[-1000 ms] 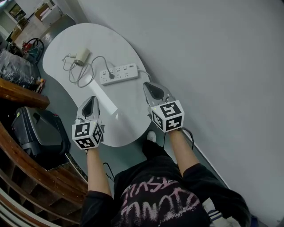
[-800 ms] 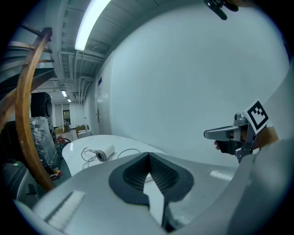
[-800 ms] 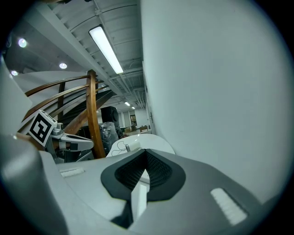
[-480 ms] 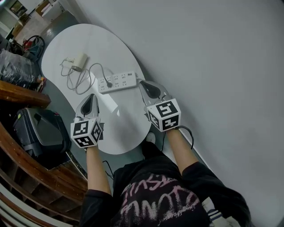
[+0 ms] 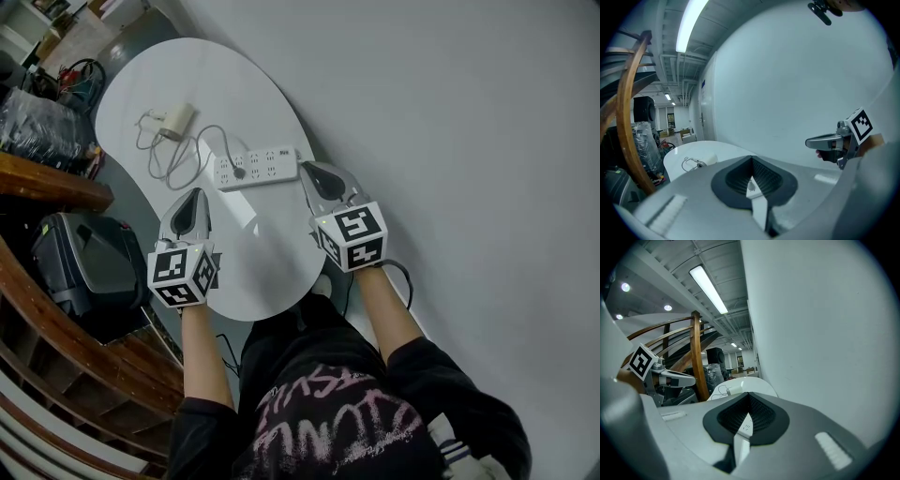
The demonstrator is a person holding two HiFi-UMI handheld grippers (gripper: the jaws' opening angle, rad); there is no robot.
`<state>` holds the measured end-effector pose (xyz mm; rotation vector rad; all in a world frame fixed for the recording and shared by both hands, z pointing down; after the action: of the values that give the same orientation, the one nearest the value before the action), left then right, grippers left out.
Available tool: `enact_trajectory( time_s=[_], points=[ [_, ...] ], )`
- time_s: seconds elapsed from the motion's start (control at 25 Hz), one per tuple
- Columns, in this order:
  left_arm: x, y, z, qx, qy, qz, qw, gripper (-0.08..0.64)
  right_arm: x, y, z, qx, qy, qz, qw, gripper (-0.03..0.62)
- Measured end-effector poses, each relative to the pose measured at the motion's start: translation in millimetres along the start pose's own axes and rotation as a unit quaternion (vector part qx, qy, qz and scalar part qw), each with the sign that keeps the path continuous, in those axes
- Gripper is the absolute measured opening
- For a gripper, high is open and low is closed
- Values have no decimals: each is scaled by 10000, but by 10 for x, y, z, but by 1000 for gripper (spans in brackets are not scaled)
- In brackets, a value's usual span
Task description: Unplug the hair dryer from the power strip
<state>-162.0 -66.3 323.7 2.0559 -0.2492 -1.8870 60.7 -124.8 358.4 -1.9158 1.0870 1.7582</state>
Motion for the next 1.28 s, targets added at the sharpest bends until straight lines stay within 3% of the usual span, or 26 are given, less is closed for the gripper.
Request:
enact_trajectory(
  time_s=[1.28],
  points=[
    [-83,176,236,-311,-27,-135,9994,0,5,231,211,-410,-83,74,9991,11]
  ],
)
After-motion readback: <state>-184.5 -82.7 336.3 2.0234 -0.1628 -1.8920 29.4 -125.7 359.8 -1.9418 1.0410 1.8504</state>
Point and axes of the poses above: the fingertips, and each gripper's own axes: y forward along the fingers, z to its left, x out of its top, the point moved 5 cm from there along -y, backward along the fingers, and after that the axes turned 3 degrees about x, right-handed, at the moved point
